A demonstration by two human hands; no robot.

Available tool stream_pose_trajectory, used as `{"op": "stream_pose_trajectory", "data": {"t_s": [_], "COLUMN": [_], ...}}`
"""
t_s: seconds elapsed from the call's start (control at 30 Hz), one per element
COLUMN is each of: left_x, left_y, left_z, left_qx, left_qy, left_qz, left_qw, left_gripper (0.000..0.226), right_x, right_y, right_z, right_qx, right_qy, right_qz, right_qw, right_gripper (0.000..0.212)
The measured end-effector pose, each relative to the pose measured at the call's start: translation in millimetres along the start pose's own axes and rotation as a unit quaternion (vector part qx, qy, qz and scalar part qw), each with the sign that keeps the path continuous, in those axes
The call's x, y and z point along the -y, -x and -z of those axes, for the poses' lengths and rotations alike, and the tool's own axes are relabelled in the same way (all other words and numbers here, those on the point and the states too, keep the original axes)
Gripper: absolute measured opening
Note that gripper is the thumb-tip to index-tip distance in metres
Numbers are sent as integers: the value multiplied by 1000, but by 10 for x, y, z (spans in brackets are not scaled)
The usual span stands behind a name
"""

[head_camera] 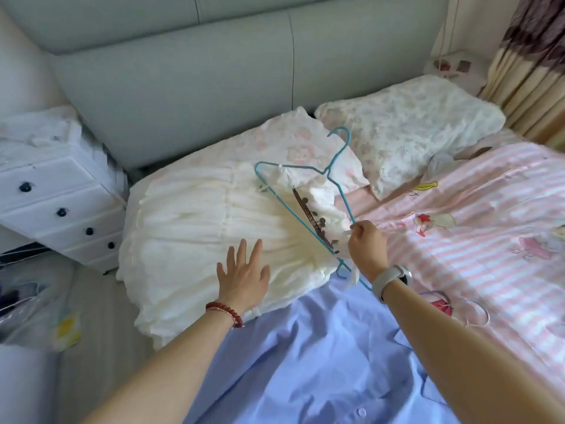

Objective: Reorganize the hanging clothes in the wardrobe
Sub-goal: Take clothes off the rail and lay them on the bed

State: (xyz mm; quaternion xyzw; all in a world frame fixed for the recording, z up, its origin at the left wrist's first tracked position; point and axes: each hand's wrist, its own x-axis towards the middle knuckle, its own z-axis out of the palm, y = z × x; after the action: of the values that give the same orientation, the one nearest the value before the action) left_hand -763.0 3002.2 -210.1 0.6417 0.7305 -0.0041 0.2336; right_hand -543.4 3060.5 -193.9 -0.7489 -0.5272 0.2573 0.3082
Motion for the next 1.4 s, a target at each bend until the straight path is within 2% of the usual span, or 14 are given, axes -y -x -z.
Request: {"op": "stream_pose_trajectory", "data": {"t_s": [0.13,0.23,0.33,0.43,0.63,0.83,1.1,1.27,1.4], "left_x": [165,253,309,299,328,584,943,1281,1740], "left_y": [-222,-310,-337,-307,96,1160,3090,4617,5895], "left_z": [-583,-834,-857,-681,-103,233,110,-215,-420], "left_qx": [69,123,131,93,-73,-143,-148,-168,-220], "left_qy": [-49,-66,-73,-81,-71,-44,-24,65,45], "left_qz": [-12,-12,-16,-23,-11,36,73,67,131], "left_qw": [996,990,989,992,995,988,986,981,966], "left_gripper": [57,56,56,55,53,54,47,36,27], "right_x": [-525,-745,-829,-774,-209,340,467,414,444], "right_y": [-96,-70,1,89,500,1628,3398,4668,5699], "right_z": [-402,-618,-670,-615,-431,-273,-22,44,61], "right_qx": [4,31,52,66,85,105,210,270,327], "right_qy": [34,103,140,185,212,142,151,183,198], "right_qz": [-22,-18,18,45,124,175,217,337,439], "right_qw": [999,994,989,980,965,969,941,883,813], "right_gripper": [30,40,49,51,51,49,41,38,36]}}
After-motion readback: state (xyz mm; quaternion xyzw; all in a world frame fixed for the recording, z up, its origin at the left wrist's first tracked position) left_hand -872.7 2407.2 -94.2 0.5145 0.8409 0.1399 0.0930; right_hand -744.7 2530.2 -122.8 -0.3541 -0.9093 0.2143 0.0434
